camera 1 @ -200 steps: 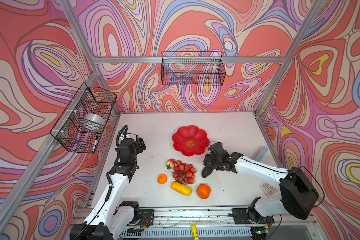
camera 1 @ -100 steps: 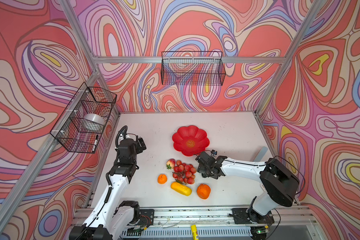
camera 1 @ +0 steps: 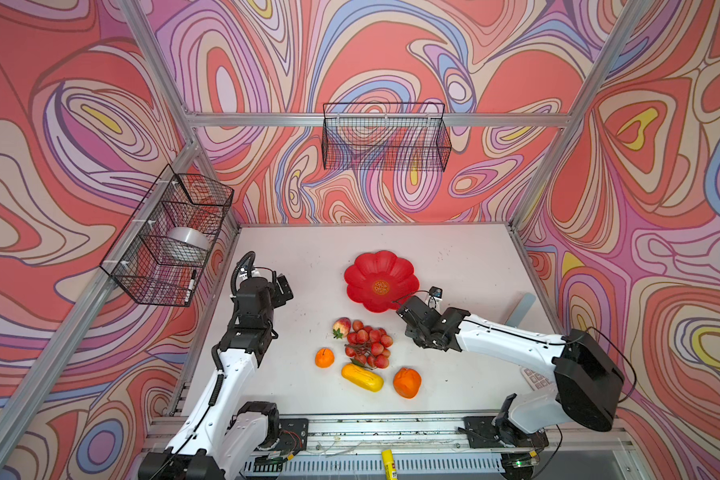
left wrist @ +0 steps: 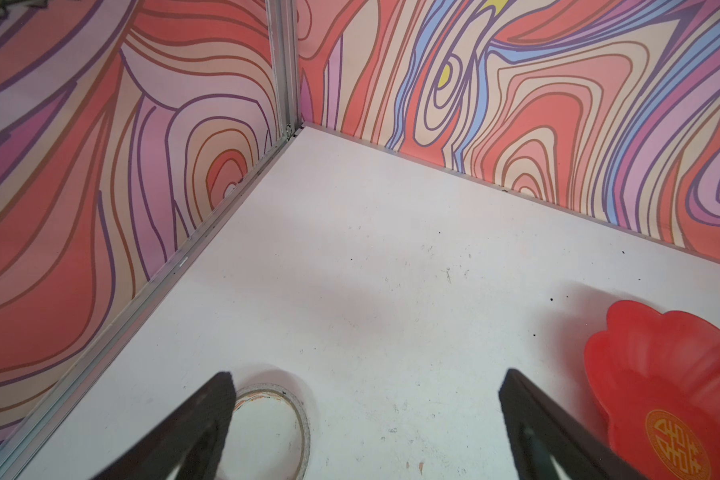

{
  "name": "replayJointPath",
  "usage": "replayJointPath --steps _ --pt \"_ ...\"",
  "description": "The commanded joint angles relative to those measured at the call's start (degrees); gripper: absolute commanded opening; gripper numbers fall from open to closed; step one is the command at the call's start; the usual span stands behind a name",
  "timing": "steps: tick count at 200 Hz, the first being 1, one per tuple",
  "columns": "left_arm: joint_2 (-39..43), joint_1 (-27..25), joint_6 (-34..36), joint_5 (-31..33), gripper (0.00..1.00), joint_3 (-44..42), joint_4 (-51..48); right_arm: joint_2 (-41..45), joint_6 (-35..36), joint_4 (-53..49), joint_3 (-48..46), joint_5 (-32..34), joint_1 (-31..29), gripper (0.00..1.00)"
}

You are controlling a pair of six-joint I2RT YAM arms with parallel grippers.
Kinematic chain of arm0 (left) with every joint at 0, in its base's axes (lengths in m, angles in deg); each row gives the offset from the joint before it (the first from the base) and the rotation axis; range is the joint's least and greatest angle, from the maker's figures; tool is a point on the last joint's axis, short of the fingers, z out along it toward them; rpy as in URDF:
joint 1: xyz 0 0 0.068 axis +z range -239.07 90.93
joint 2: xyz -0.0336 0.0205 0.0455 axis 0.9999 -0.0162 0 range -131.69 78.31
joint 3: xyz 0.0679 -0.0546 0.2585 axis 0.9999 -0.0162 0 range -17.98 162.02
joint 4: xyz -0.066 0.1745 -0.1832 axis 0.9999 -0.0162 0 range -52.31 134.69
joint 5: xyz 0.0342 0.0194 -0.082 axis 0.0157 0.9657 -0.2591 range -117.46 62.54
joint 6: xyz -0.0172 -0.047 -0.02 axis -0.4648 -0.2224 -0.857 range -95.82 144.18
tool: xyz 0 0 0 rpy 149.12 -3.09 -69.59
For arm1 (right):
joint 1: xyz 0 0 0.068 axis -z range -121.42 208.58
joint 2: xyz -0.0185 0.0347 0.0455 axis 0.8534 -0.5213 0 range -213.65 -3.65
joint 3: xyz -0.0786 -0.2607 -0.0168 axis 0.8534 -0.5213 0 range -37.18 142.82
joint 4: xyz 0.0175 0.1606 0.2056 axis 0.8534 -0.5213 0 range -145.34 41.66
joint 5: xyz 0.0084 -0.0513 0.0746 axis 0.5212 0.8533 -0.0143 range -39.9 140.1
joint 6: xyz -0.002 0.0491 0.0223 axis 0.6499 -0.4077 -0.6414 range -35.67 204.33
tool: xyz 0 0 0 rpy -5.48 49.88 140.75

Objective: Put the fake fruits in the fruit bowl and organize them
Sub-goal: 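Carry the avocado into the red bowl and release it with the right gripper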

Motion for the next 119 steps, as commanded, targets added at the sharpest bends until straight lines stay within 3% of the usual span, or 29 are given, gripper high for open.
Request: replayJointPath --steps 1,33,55,119 --pt "-0.38 0.17 -1.23 -0.71 1.00 0.77 -0.66 -1.54 12.21 -0.38 8.42 3.64 1.10 0.36" --pt "-1.28 0.18 -1.05 -1.16 1.00 2.02 -2.48 -15.16 24.48 -0.40 25.60 -2.78 4.28 0.37" --pt "-2.15 0.18 -1.75 -2.86 1.00 2.12 -2.53 -25.12 28.91 1.12 33.92 -6.15 6.25 0.38" --pt "-3.70 0.25 -1.05 -3.12 1.00 3.74 -4.64 -43.34 33.38 1.37 48.27 -13.77 11.14 0.38"
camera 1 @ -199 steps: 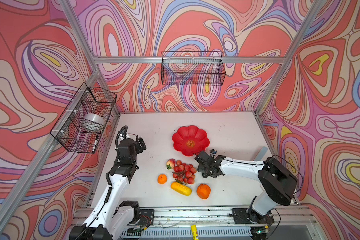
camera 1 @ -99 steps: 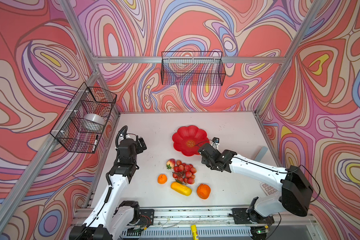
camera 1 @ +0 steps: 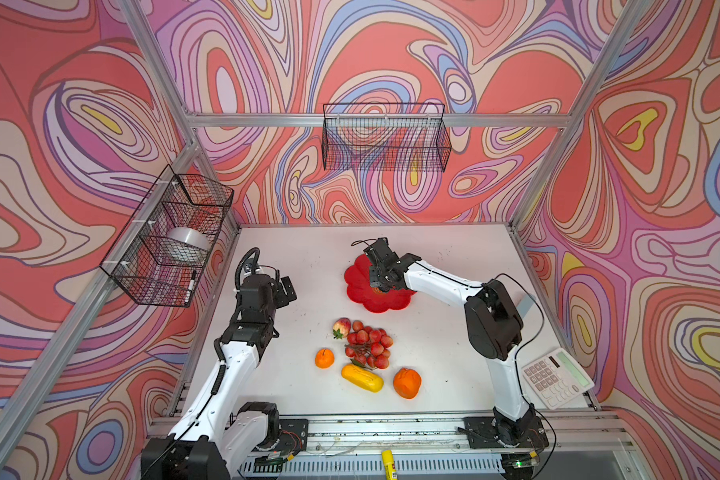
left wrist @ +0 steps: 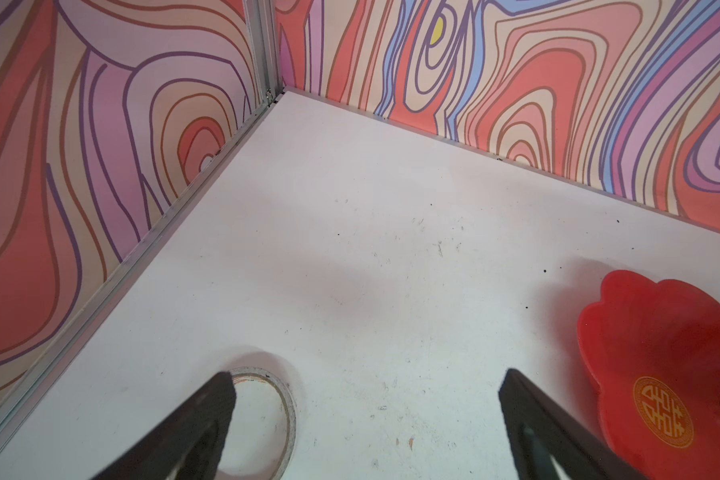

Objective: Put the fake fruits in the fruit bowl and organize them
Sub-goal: 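Carry the avocado into the red bowl and release it with the right gripper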

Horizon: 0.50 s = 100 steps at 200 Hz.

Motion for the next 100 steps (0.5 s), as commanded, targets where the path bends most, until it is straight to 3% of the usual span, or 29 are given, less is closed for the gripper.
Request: replayJointPath --steps 1,30,56,100 --pt "-0.14 0.25 -0.31 -0.15 1.00 1.62 -1.71 -2.73 2.91 -0.57 3.64 -3.42 1.13 0.38" --pt "-0.25 0.18 -0.22 -0.66 1.00 1.47 -1.33 -5.43 2.38 0.58 3.68 -5.46 2.60 0.40" --pt "-0.33 0.17 -0.46 -0.36 1.00 1.49 -1.25 -7.01 2.25 0.27 4.34 -6.05 2.88 0.50" --pt "0.66 0.19 -1.36 4.31 0.99 2.51 -4.84 -4.99 1.14 -0.99 6.59 -6.53 3.76 0.75"
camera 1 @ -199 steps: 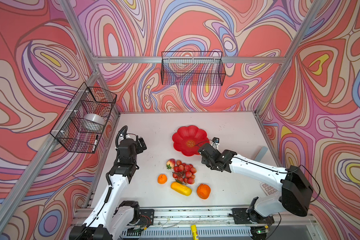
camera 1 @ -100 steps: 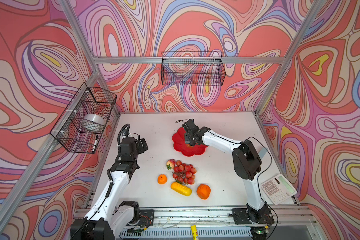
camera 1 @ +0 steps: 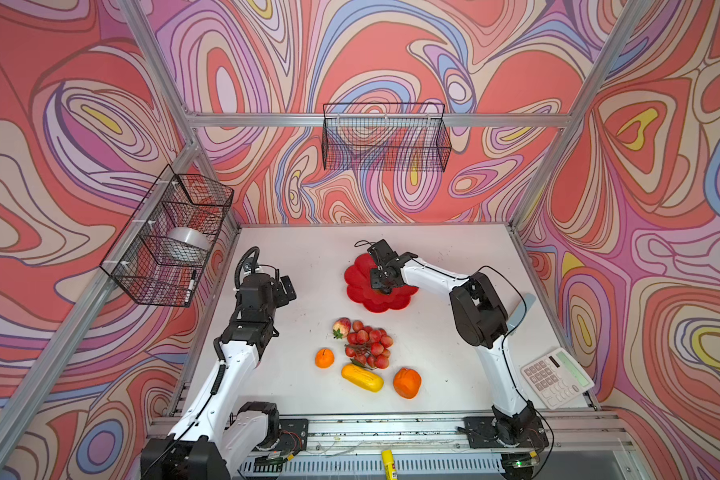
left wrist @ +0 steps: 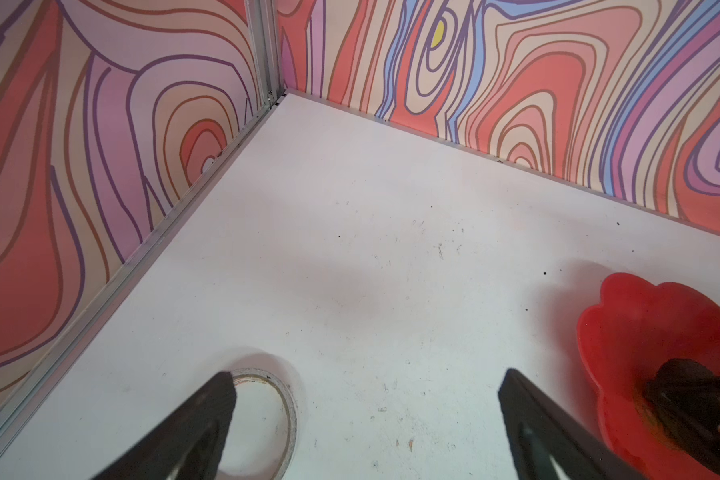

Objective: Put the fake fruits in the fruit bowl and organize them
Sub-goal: 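Carry the avocado into the red bowl and release it with the right gripper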

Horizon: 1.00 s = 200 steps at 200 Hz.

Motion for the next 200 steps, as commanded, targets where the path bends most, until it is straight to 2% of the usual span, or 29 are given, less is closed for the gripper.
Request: replayJointPath --steps 1,19,33,63,79,91,113,125,145,174,200 --pt "0.69 0.22 -1.27 3.15 0.99 2.19 -4.10 1.28 -0.49 -0.60 2.74 -0.38 0.65 0.76" --pt "1.69 0.18 -2.90 3.17 0.98 3.16 -7.85 5.87 -0.93 0.28 2.22 0.30 1.27 0.84" --pt "2.62 0.17 -4.34 0.15 0.99 4.72 -13.87 10.42 -0.93 1.79 0.39 1.73 1.56 0.88" --pt "2.64 0.18 -8.59 -14.02 0.93 7.28 -27.30 21.23 -1.13 6.59 -7.50 2.51 1.96 0.98" --pt "1.36 0.04 -10.17 -22.08 0.88 8.05 -34.24 26.73 -1.25 10.26 -13.48 2.08 2.00 0.98" --pt "0.68 -1.52 -10.93 -24.94 0.84 8.30 -39.06 30.52 -1.49 12.59 -17.51 2.07 2.09 0.98" --pt "2.23 -10.31 -13.31 -21.39 0.83 7.54 -42.83 34.77 -2.37 14.02 -22.26 3.31 2.33 0.98" --pt "3.28 -14.09 -15.85 -21.56 0.84 6.18 -42.68 35.99 -2.84 13.74 -23.66 4.31 2.40 0.98" --pt "3.17 -16.88 -19.33 -24.35 0.84 3.00 -41.44 37.34 -4.02 13.34 -25.49 5.20 2.48 0.98" --pt "1.09 -22.43 -21.52 -20.85 0.84 0.97 -41.37 38.64 -5.15 13.65 -27.87 5.06 2.62 0.98" --pt "-1.89 -24.56 -22.28 -20.49 0.84 -0.70 -39.21 39.61 -5.48 13.82 -29.29 5.06 2.55 0.99"
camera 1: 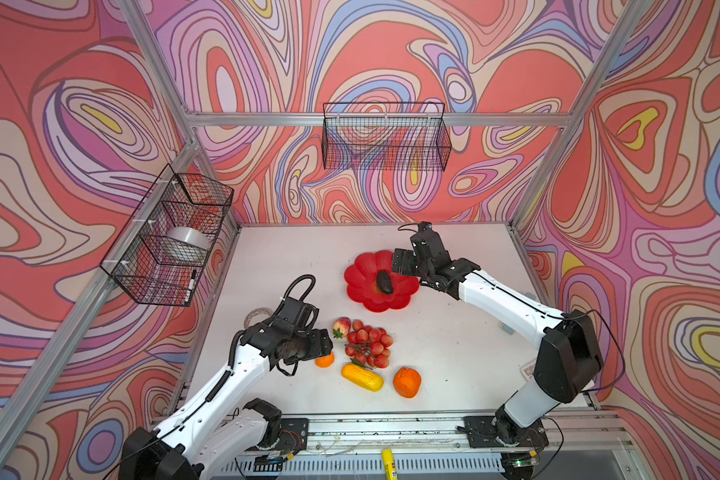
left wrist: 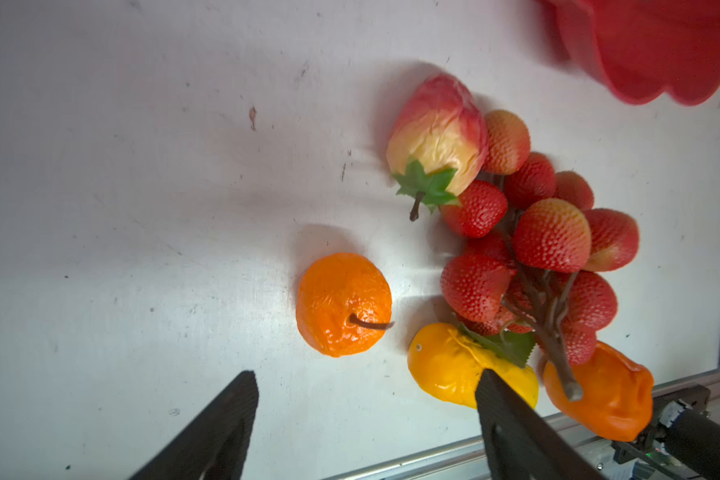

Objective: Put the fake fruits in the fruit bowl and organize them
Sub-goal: 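Carry the avocado into the red bowl and release it with the right gripper, then grasp the small tangerine with the left gripper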

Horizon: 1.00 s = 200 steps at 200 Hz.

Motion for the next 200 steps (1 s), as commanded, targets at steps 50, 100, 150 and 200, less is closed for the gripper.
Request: replayJointPath --steps 50,100,150,200 --pt "-9.63 -2.19 -3.53 3.88 0.83 -2.48 5.86 4.25 -1.18 0.66 -2.72 2.12 0.22 0.98" --pt "-16.09 -2.19 -2.72 3.35 0.54 -1.80 9.67 5.33 -0.96 0.47 -4.00 2.90 0.41 0.98" --pt "-13.15 -2.19 -2.52 4.28 0.24 -0.38 5.87 5.09 -1.57 1.00 -5.09 2.84 0.50 0.98" --pt "-6.98 -2.18 5.34 11.41 0.21 13.50 -5.87 4.89 -1.53 1.44 -5.12 2.70 0.63 0.98"
